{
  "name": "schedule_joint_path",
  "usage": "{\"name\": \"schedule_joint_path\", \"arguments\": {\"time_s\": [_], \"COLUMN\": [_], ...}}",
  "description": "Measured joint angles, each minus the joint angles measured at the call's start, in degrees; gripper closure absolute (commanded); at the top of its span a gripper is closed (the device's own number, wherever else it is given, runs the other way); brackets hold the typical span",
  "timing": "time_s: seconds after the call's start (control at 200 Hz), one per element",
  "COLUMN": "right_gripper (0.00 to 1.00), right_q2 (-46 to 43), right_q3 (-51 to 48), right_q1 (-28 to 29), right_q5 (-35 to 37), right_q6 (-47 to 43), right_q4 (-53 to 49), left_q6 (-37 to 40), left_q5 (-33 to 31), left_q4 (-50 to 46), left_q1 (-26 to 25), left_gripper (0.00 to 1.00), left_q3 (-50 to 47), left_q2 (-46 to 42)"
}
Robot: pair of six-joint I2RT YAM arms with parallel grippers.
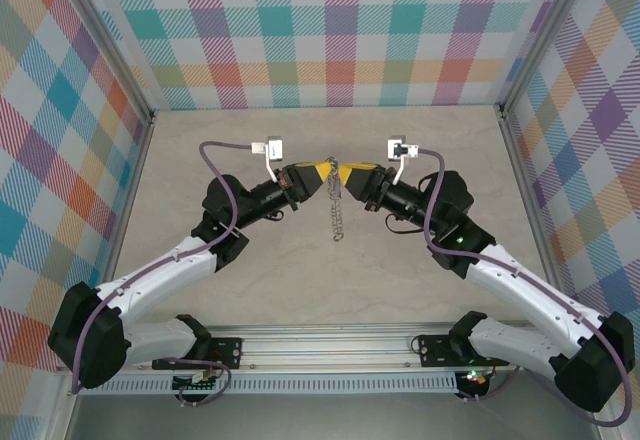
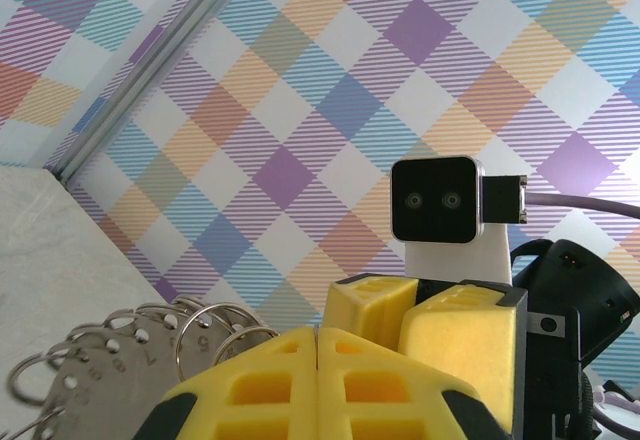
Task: Put the keys on the keyring
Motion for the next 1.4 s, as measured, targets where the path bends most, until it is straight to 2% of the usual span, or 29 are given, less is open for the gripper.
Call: {"name": "schedule_joint_path", "arguments": {"time_s": [0.175,0.32,0.44,0.62,0.69,0.785,0.87,1.135,1.4], "right_gripper": [0.78,0.66,0.67,0.75,0.74,0.65,0.63,0.66,0.69], "right_q2": [0.9,2.2,2.4,2.7,2.8,2.8,2.6,-0.2,0.5], "right_q3": [0.0,0.0,0.0,0.0,0.0,0.0,-0.1,-1.9,-1.9], "right_q1": [0.0,0.0,-0.1,-0.3,-0.3,-0.3,-0.5,-3.2,-3.2], "right_q5": [-0.8,-1.4,-1.6,-1.8,-2.2,-2.4,-2.4,-1.9,-3.3], "right_q6": [1.0,1.6,1.8,2.4,2.5,2.6,2.7,2.9,4.0], "right_q4": [2.0,2.4,3.1,3.7,3.7,3.8,4.3,4.5,5.1], "left_q6": [0.0,0.0,0.0,0.0,0.0,0.0,0.0,0.0,0.0], "left_q5": [0.0,-0.1,-0.6,-0.6,-0.6,-0.7,-0.9,-0.9,-0.9], "left_q4": [0.0,0.0,0.0,0.0,0.0,0.0,0.0,0.0,0.0], "left_q1": [0.0,0.0,0.0,-0.2,-0.2,-0.3,-0.3,-0.3,-0.3], "left_gripper": [1.0,1.0,1.0,1.0,1.0,1.0,1.0,1.0,1.0], "left_q3": [0.0,0.0,0.0,0.0,0.0,0.0,0.0,0.0,0.0], "left_q2": [0.0,0.0,0.1,0.1,0.1,0.1,0.1,0.1,0.1]}}
